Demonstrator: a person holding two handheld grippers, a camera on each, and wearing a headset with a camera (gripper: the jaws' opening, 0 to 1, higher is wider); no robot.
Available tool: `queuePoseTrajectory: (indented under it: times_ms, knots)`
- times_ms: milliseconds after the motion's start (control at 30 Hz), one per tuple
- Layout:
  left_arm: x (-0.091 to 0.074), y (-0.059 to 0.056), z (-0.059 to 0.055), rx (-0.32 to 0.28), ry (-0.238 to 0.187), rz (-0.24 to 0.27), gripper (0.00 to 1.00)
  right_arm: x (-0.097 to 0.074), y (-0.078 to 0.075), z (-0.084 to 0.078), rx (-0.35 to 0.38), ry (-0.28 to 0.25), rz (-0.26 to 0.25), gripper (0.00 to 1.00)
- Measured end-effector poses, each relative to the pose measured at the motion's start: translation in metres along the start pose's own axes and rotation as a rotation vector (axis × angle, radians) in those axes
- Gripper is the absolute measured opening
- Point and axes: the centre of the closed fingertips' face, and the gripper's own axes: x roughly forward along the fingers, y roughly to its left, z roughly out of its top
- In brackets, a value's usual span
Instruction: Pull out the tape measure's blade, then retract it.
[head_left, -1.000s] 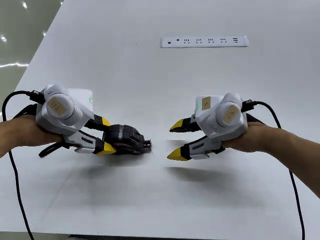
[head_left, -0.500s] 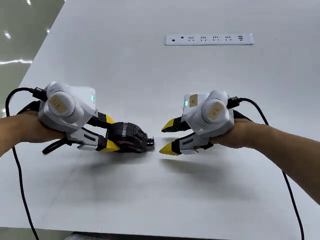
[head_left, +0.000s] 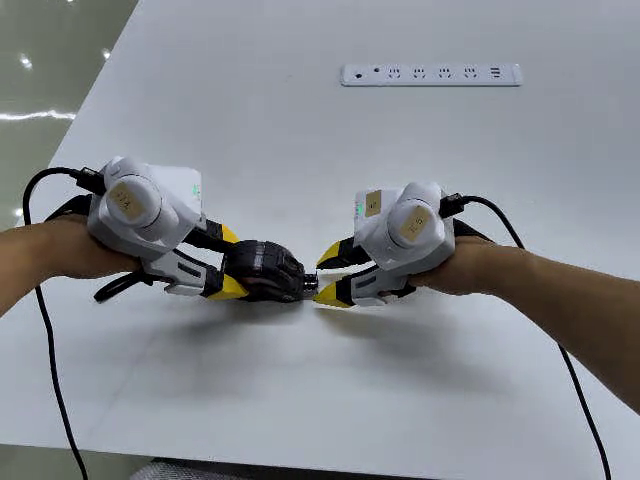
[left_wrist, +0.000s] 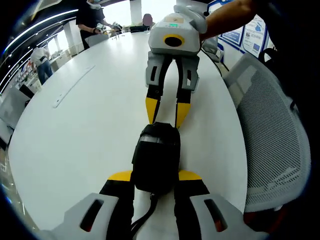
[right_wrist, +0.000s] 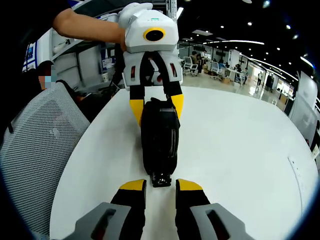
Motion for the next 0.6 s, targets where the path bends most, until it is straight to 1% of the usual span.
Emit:
queuePoseTrajectory:
  times_ms: [233,400,600]
  knots:
    - [0.000,0.000,0.000,-0.001,0.004,0.000,0.25,0.006,0.001,-0.001,-0.010,0.012,0.014,0.15]
    - [0.001,0.000,0.000,-0.005,0.004,0.001,0.25,0.009,0.001,-0.002,-0.016,0.017,0.015,0.13]
    - [0.000,0.001,-0.001,-0.011,0.003,0.000,0.25,0.012,0.000,-0.002,-0.029,0.019,0.013,0.12]
